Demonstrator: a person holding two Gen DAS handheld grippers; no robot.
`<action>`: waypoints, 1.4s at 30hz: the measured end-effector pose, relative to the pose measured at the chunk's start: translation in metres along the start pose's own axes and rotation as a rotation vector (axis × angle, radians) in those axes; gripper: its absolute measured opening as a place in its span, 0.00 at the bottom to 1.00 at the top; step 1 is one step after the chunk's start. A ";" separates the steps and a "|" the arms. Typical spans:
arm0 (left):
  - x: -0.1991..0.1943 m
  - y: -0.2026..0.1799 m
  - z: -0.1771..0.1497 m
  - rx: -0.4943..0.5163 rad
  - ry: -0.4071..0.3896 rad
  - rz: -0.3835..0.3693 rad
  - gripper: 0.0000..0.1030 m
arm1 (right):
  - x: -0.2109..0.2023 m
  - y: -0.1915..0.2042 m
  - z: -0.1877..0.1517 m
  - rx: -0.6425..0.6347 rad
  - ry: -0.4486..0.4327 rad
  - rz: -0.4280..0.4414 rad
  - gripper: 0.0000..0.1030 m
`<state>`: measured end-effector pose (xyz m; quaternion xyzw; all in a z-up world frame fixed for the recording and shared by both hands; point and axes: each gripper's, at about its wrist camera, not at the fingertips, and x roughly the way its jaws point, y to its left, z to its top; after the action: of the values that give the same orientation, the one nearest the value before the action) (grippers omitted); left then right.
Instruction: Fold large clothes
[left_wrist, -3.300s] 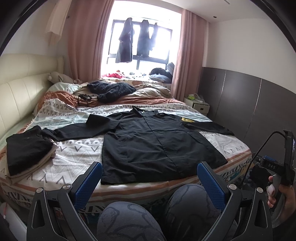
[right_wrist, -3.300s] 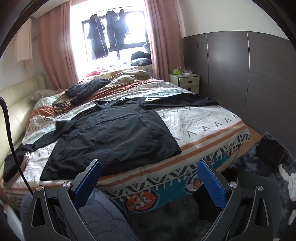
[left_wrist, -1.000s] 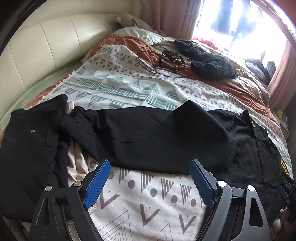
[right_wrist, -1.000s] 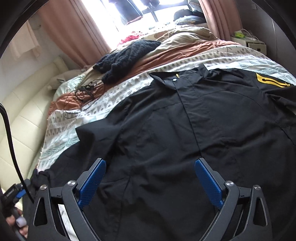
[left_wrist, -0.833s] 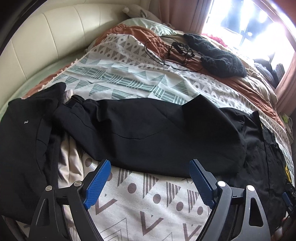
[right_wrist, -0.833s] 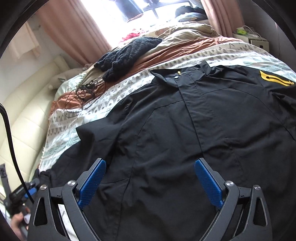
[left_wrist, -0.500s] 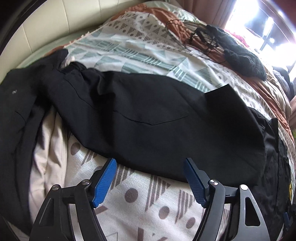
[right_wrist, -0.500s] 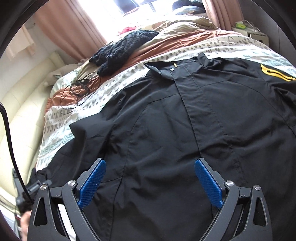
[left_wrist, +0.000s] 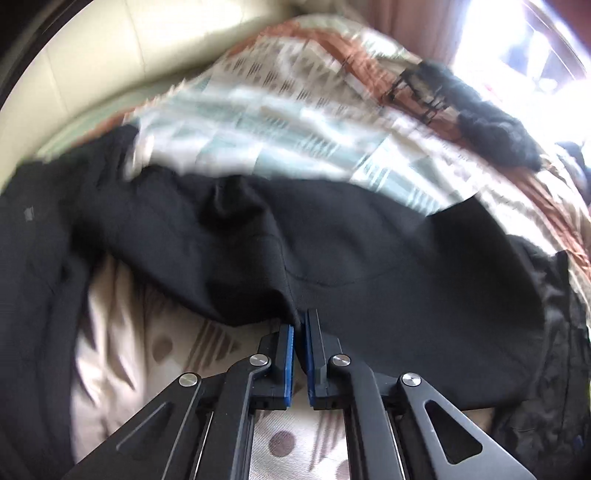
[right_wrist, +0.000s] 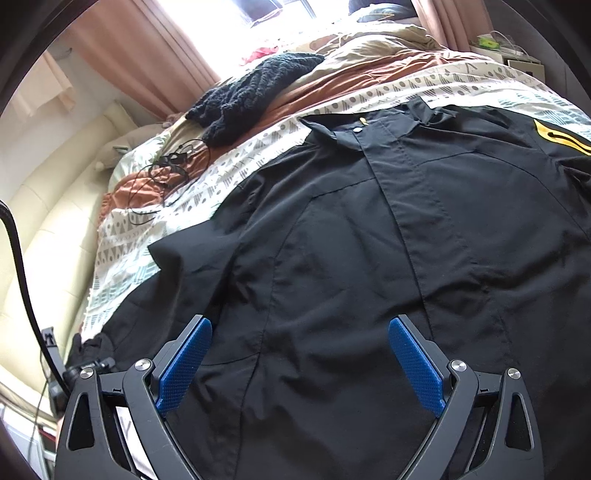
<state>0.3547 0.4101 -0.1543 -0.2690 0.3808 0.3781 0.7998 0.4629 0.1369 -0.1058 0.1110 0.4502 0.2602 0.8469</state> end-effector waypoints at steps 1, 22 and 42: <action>-0.009 -0.004 0.005 0.021 -0.031 -0.005 0.03 | 0.000 0.001 0.000 0.001 0.000 0.011 0.92; -0.203 -0.210 0.068 0.357 -0.346 -0.372 0.02 | -0.003 -0.033 0.009 0.150 0.005 0.166 0.67; -0.176 -0.392 -0.042 0.542 -0.113 -0.620 0.02 | -0.055 -0.142 0.032 0.399 -0.106 0.123 0.67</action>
<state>0.5803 0.0860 0.0212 -0.1295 0.3229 0.0195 0.9373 0.5124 -0.0104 -0.1085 0.3171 0.4399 0.2109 0.8133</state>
